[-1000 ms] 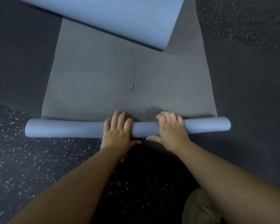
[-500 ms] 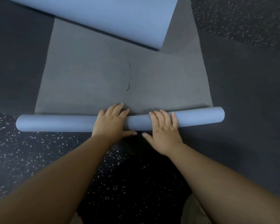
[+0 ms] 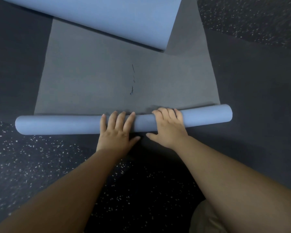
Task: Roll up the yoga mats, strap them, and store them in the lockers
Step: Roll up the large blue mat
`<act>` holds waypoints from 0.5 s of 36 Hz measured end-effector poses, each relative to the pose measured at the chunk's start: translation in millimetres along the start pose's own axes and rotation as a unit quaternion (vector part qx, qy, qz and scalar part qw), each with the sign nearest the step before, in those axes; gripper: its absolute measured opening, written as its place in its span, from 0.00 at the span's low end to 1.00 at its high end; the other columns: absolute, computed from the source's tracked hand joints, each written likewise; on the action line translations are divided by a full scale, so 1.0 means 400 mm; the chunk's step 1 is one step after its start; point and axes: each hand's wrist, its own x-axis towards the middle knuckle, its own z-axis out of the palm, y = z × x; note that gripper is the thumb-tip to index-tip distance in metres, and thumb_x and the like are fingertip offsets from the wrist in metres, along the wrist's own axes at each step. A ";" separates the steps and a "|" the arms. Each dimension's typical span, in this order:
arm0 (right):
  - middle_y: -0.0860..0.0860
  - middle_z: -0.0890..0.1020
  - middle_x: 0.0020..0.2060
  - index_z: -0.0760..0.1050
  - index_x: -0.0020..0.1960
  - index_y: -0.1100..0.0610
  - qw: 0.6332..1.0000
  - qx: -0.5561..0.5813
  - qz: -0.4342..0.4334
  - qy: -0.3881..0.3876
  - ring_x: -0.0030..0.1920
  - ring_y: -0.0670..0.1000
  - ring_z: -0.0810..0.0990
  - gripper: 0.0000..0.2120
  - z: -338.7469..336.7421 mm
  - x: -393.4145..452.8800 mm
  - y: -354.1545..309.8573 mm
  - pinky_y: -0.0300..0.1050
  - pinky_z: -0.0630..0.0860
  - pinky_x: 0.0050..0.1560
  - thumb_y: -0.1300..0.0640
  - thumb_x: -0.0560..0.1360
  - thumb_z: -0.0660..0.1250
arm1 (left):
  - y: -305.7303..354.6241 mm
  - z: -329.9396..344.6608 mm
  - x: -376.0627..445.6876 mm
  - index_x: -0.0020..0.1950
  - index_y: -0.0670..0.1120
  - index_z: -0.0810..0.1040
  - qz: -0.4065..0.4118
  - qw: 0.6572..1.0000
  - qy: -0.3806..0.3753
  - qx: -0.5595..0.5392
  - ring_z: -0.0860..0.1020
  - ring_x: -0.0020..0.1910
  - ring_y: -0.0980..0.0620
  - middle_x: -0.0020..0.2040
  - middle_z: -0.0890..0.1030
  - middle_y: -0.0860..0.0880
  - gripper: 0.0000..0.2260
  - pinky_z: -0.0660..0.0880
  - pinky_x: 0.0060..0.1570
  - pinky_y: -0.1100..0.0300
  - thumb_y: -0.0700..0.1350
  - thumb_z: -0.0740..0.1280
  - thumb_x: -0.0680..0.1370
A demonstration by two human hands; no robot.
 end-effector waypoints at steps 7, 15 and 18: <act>0.56 0.79 0.54 0.76 0.61 0.58 0.985 -0.062 0.030 0.159 0.55 0.59 0.78 0.34 0.036 -0.003 0.003 0.63 0.70 0.64 0.49 0.58 0.82 | -0.028 -0.006 0.050 0.71 0.44 0.67 0.015 0.999 -0.028 0.009 0.72 0.59 0.38 0.60 0.75 0.41 0.42 0.63 0.62 0.35 0.66 0.71 0.64; 0.55 0.82 0.48 0.79 0.58 0.61 0.974 -0.101 0.032 0.200 0.51 0.57 0.81 0.33 0.031 0.012 0.011 0.64 0.74 0.60 0.57 0.55 0.83 | -0.035 -0.017 0.100 0.65 0.44 0.76 0.004 0.999 -0.014 0.038 0.75 0.47 0.38 0.50 0.76 0.39 0.36 0.72 0.52 0.43 0.58 0.79 0.62; 0.54 0.82 0.43 0.79 0.54 0.61 0.970 -0.111 -0.001 0.218 0.46 0.56 0.81 0.29 0.019 0.016 0.028 0.61 0.76 0.56 0.52 0.58 0.83 | -0.041 -0.029 0.097 0.64 0.43 0.77 0.023 0.997 0.010 0.071 0.74 0.39 0.40 0.44 0.75 0.40 0.33 0.73 0.42 0.48 0.50 0.80 0.62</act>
